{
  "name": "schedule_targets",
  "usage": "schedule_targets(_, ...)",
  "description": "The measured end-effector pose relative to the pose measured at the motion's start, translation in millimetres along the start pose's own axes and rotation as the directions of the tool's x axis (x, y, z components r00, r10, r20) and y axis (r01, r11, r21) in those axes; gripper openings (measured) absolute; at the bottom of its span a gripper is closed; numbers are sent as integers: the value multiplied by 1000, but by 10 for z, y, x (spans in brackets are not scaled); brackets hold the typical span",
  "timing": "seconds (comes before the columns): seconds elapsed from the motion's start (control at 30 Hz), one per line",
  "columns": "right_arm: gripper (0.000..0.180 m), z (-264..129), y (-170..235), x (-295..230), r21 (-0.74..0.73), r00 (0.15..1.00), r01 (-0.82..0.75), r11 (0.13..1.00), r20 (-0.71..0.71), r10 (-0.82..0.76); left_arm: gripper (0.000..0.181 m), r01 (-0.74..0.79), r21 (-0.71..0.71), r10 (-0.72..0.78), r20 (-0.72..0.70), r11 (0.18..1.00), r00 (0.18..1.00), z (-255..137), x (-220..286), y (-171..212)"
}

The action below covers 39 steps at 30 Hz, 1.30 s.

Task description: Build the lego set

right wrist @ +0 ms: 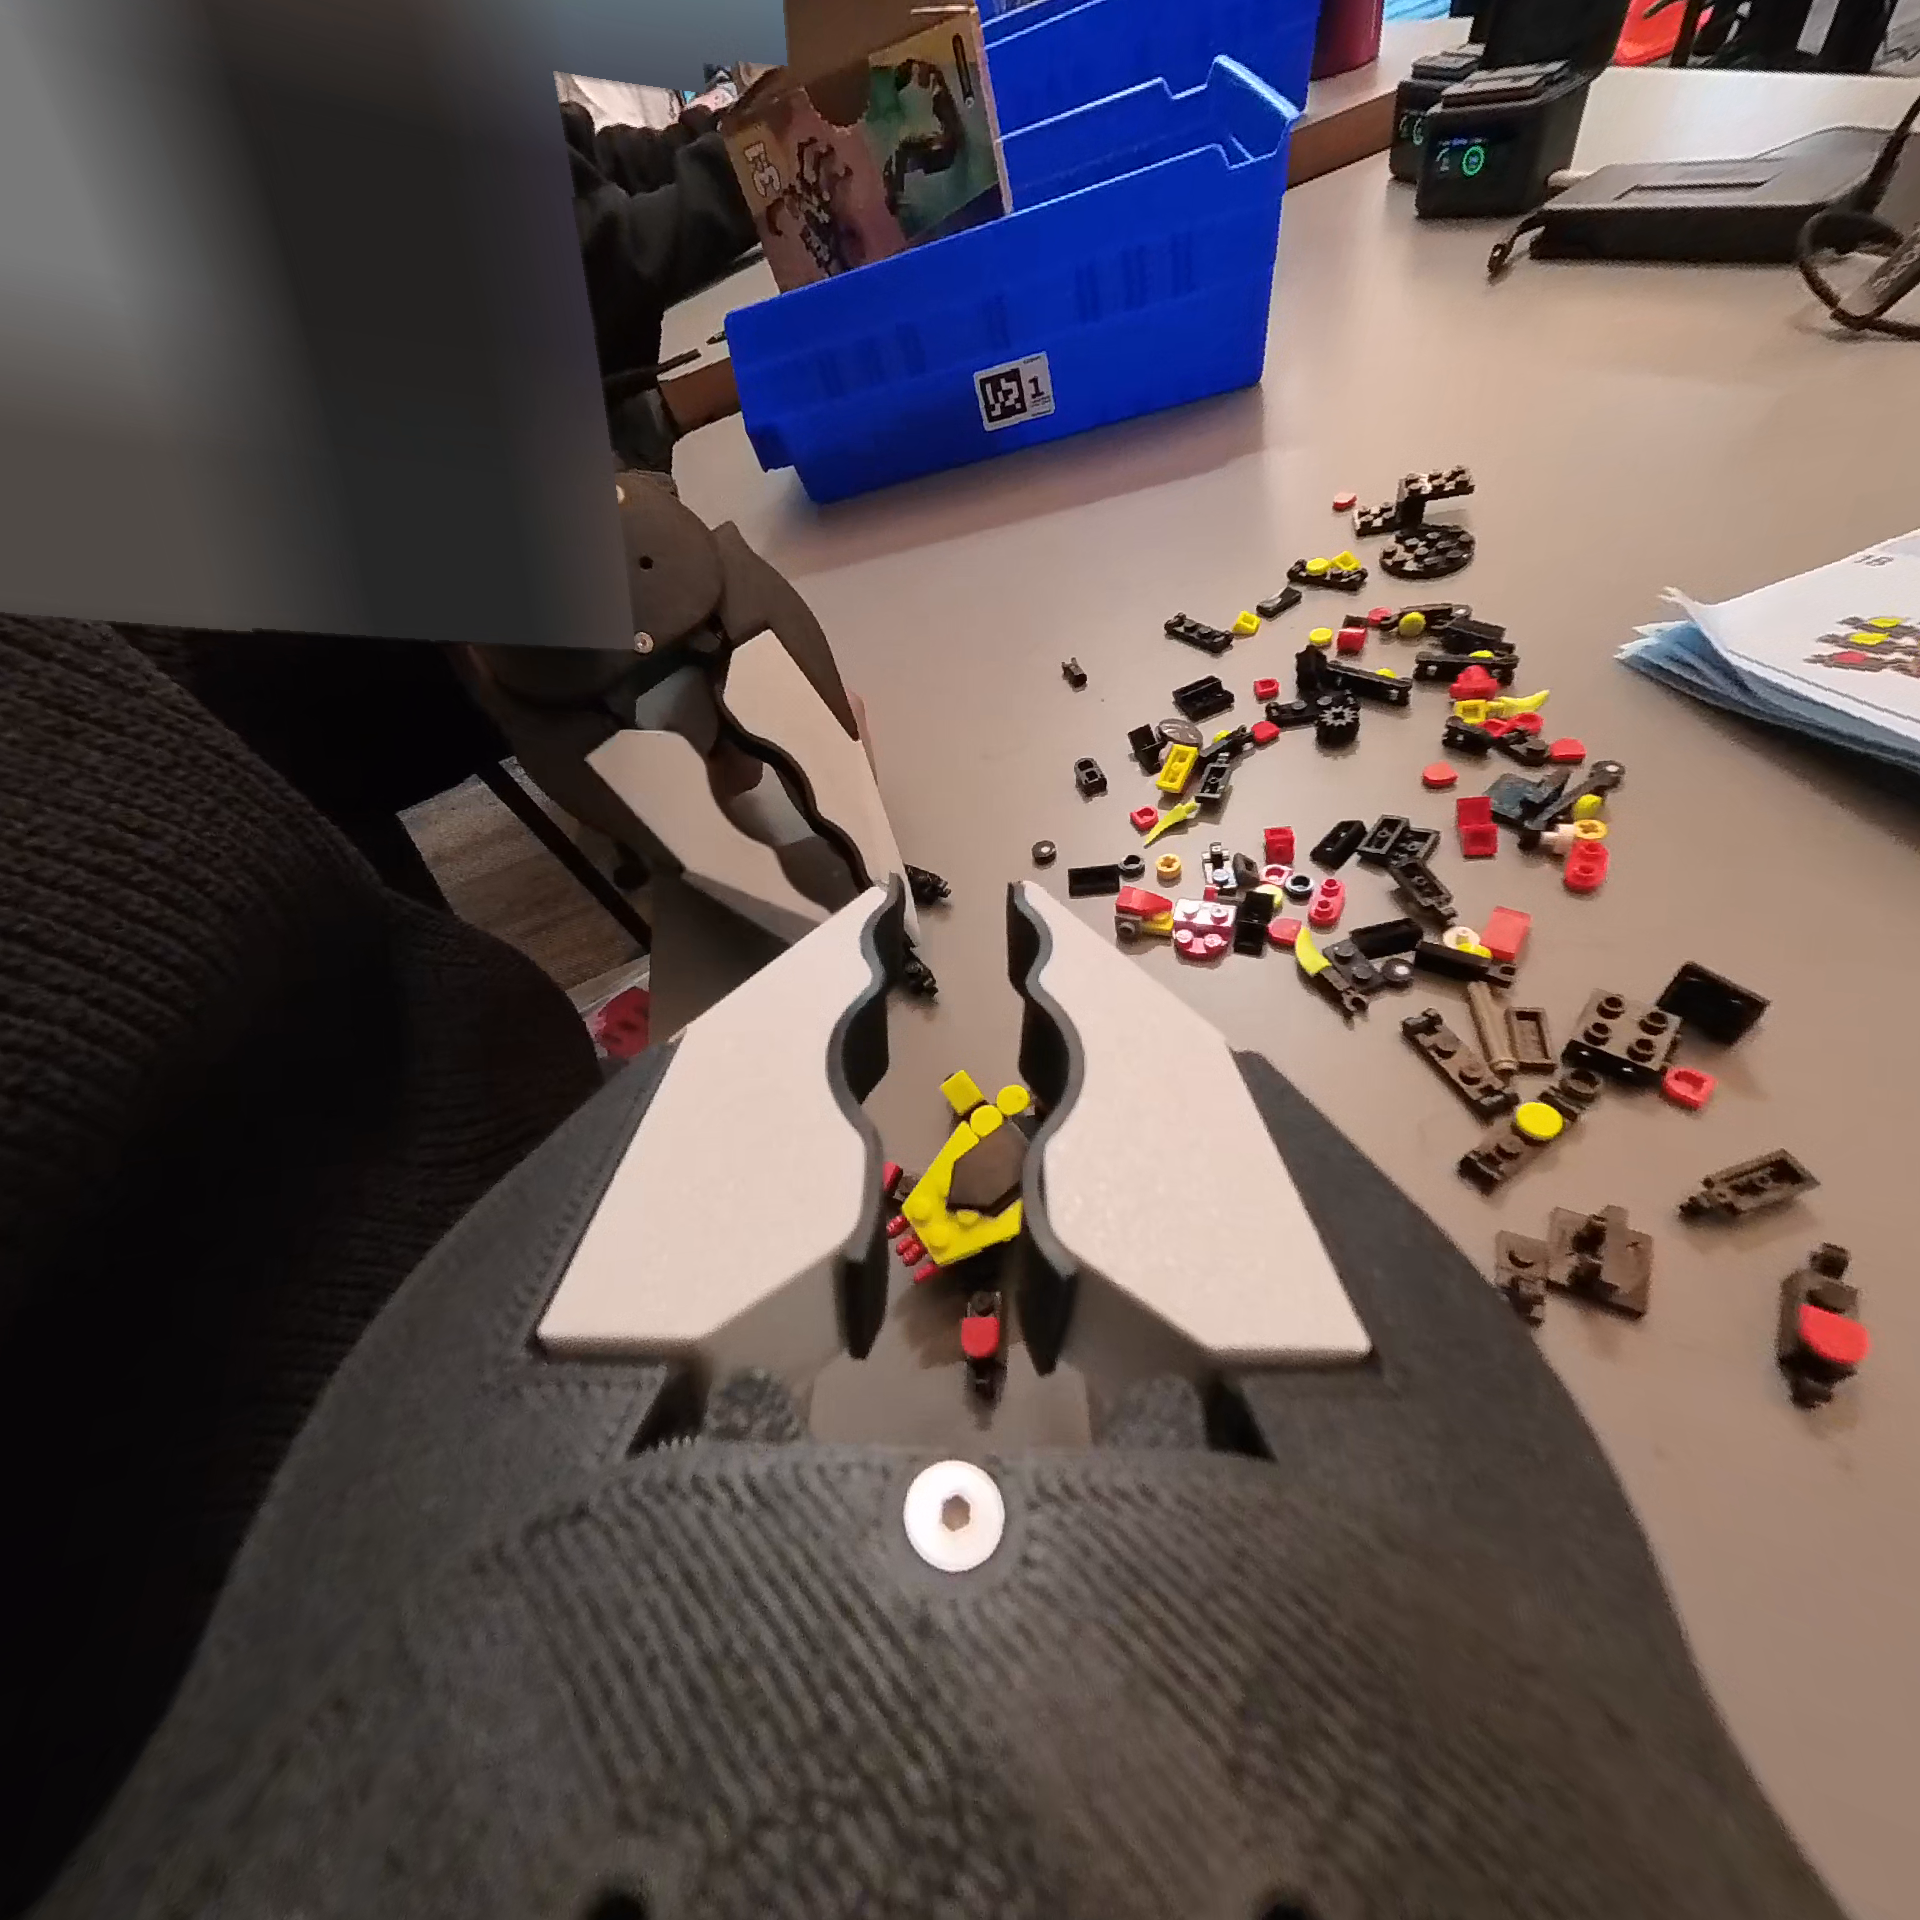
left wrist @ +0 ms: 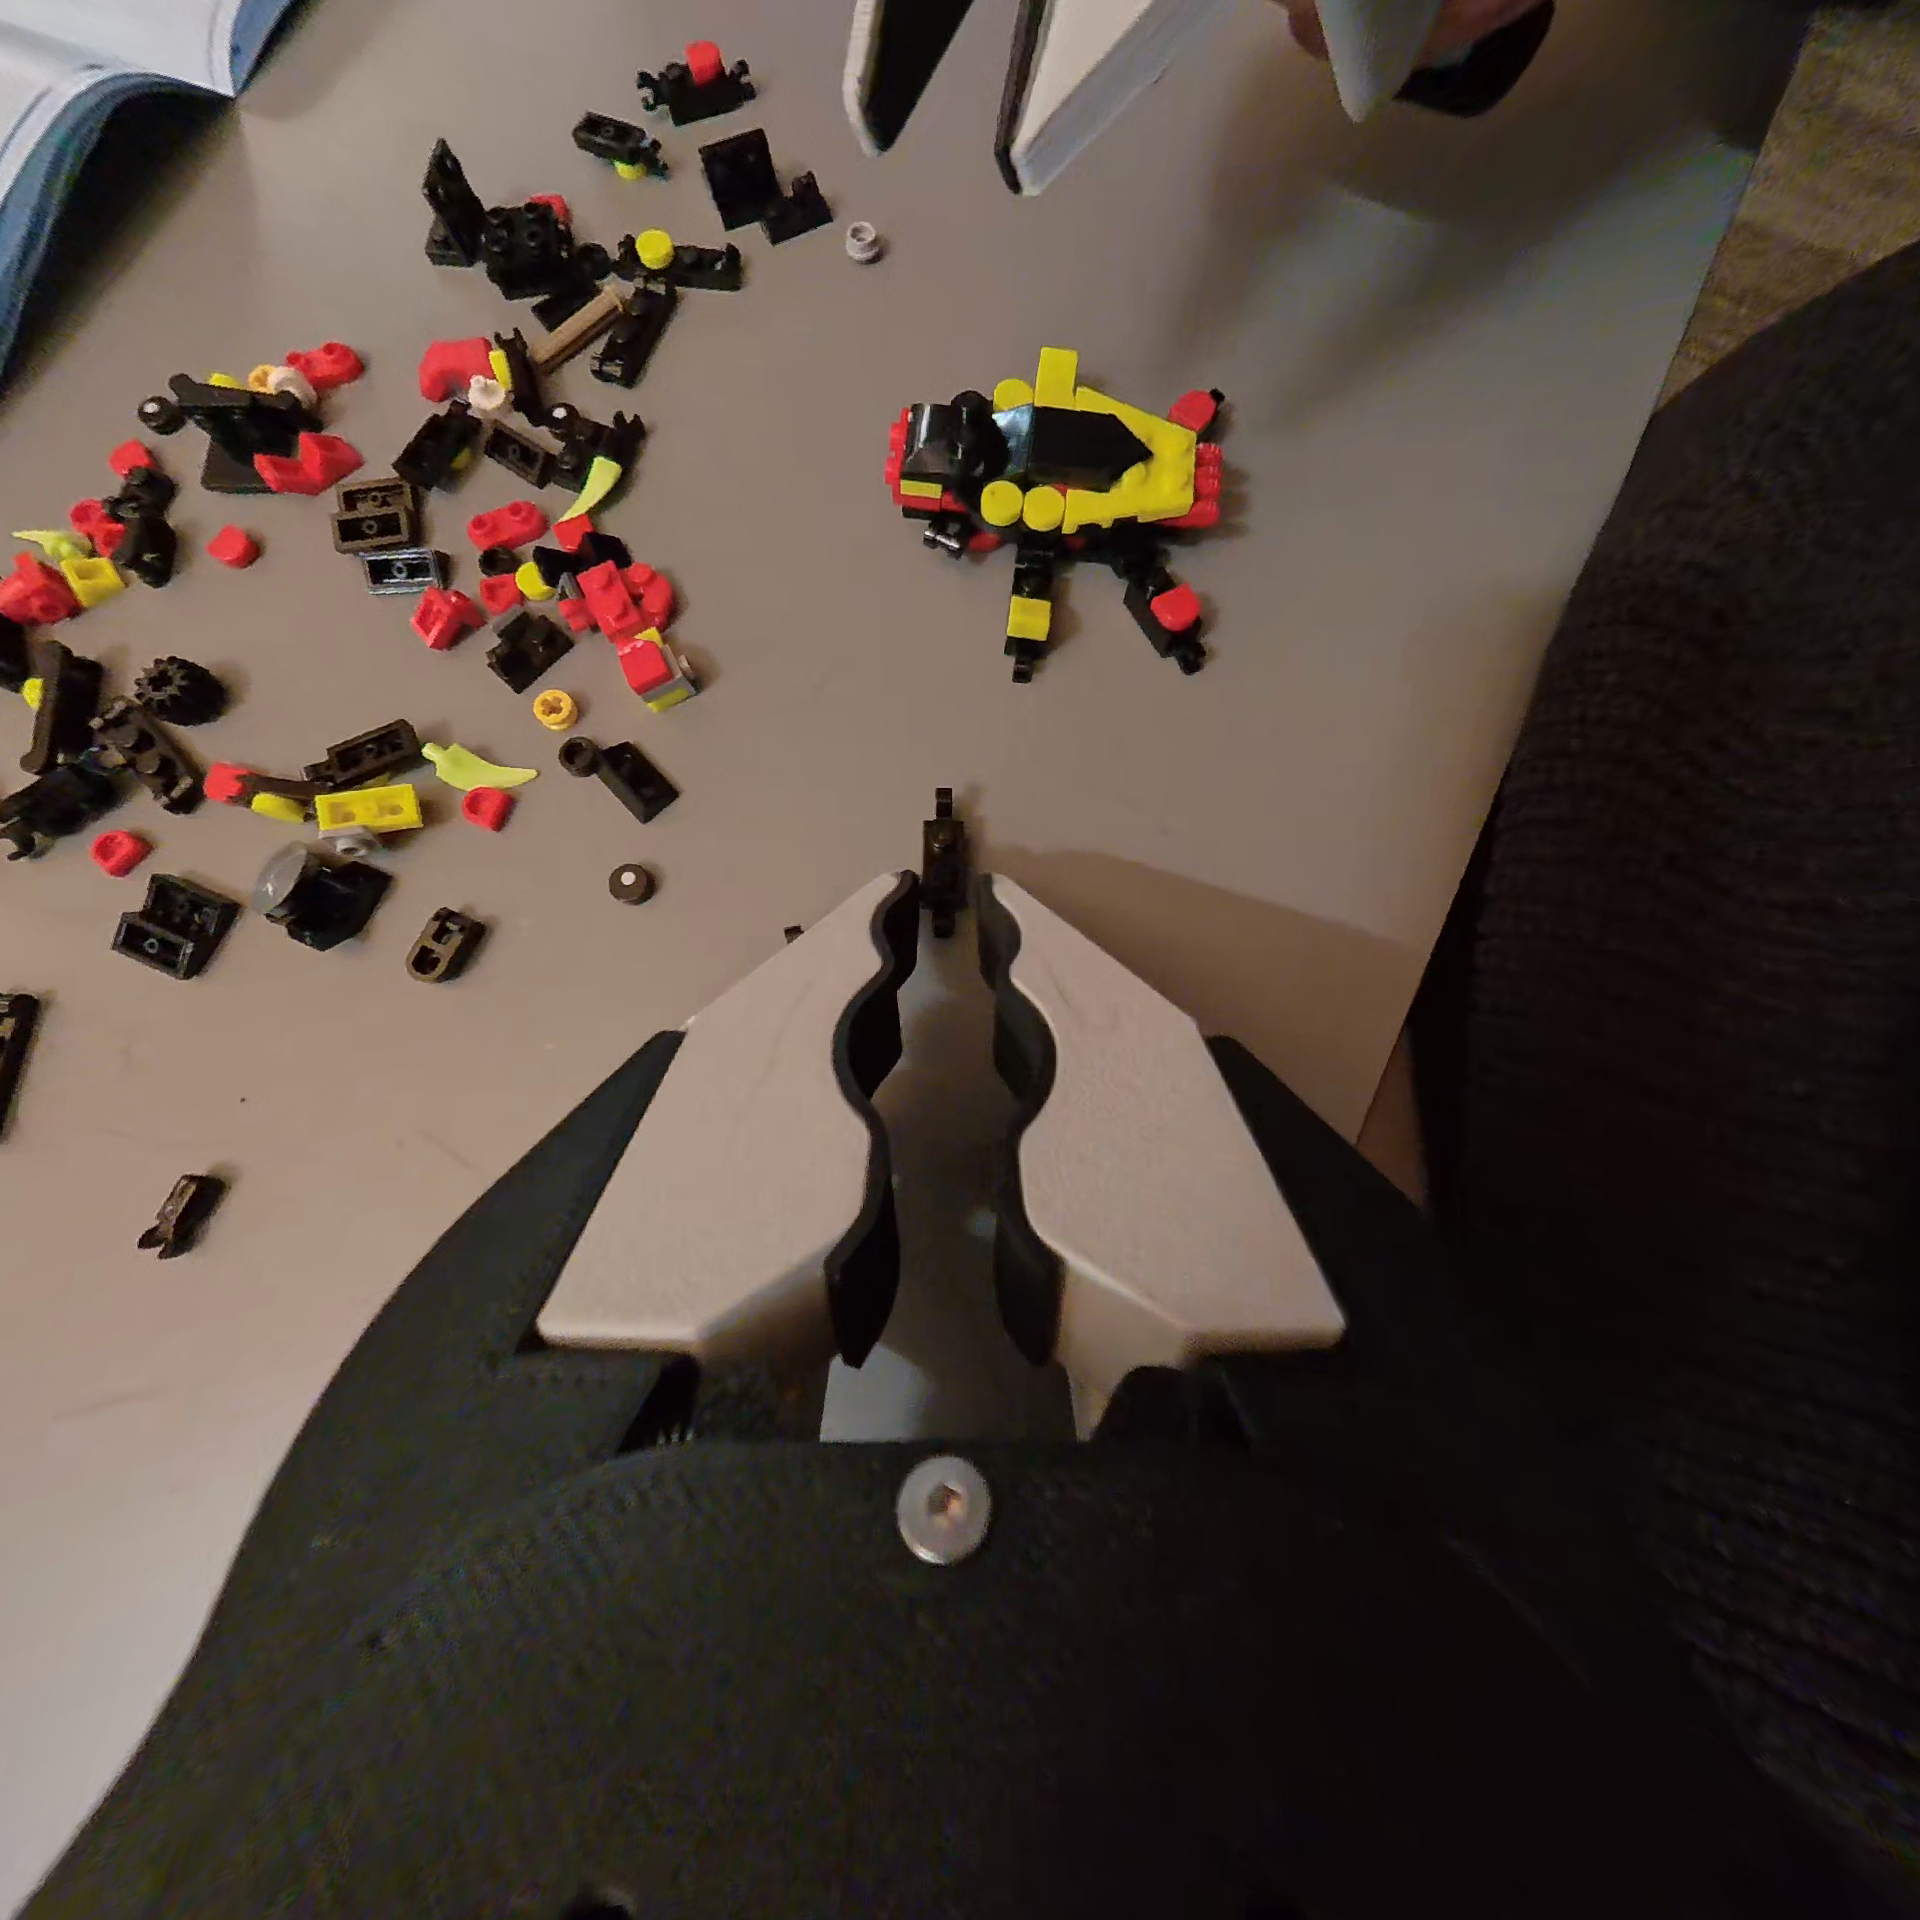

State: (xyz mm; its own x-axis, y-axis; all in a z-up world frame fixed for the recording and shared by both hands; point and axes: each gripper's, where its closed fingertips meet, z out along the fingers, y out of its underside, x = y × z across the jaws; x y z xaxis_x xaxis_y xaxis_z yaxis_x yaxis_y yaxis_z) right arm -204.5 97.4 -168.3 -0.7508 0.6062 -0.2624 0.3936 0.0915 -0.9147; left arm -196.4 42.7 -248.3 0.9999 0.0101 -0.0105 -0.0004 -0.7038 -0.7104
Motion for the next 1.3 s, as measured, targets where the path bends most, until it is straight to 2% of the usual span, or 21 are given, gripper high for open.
schedule_targets(0.17, 18, -12, 18, -8, 0, 1000, -8, 1000, -7, 8, 21, -9, 44, 12, -61, 999, 998, -47, 69, -61)
schedule_targets(0.33, 18, -36, 42, -23, -1, 1000, -9, 1000, -18, 9, 22, 36, 43, -28, -164, 998, 986, -74, 143, -70)
schedule_targets(0.47, 17, -65, 58, -27, 1, 999, -9, 1000, -31, 9, 22, 91, 149, -63, -184, 985, 981, -167, 73, -273)
schedule_targets(0.63, 17, -91, 69, -32, 8, 999, -21, 1000, -38, 21, 22, 181, 238, -169, -70, 954, 983, -229, -304, -406)
schedule_targets(0.83, 17, -102, 84, -25, 8, 998, -28, 1000, -49, 28, 22, 214, 225, -248, 138, 951, 959, -220, -731, -302)
schedule_targets(1.3, 15, -96, 96, 29, 7, 997, -45, 999, -64, 46, 22, 335, 286, -402, 219, 898, 889, -332, -1055, -241)
